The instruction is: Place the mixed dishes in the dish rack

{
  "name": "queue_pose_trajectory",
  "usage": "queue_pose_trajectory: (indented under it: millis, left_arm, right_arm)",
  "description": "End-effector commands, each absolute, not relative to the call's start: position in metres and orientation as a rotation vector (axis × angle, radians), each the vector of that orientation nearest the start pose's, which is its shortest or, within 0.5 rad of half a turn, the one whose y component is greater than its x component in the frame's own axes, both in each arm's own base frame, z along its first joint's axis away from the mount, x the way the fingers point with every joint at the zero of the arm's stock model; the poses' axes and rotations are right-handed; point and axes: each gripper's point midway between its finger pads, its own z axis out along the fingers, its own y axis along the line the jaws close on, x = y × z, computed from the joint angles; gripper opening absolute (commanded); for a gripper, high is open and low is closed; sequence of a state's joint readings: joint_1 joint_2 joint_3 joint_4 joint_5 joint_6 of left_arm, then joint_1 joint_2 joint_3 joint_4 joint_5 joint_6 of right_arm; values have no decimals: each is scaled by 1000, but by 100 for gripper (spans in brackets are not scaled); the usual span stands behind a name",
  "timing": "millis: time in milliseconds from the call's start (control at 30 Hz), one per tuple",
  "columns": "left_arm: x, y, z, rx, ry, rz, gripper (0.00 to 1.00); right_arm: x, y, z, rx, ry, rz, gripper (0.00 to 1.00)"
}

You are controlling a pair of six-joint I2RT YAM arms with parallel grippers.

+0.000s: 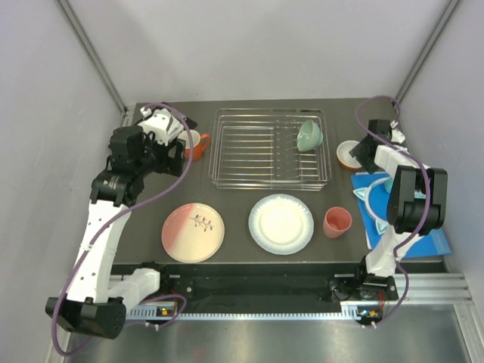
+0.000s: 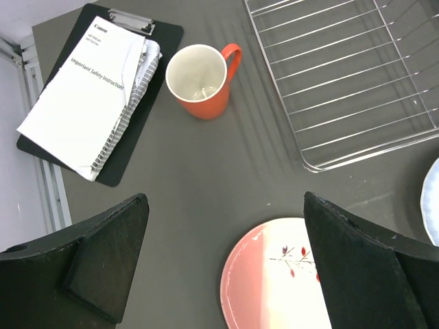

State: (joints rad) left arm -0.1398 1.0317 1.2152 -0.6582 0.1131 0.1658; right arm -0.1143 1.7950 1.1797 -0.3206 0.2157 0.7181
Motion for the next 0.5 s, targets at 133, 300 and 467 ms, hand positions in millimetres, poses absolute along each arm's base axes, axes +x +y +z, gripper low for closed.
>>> queue_pose_trajectory:
  millis: [133, 300, 467]
  left_arm:
    - [302, -45, 284, 351, 1981, -35, 99]
    - [287, -39, 267, 344, 2009, -12, 99]
    - [270, -34, 247, 347, 2044, 3, 99]
  right_arm:
    - [453, -73, 56, 1071, 2180, -20, 44]
    - [445, -75, 41, 1075, 2210, -53, 35]
    - [442, -71, 68, 1054, 2161, -13, 0]
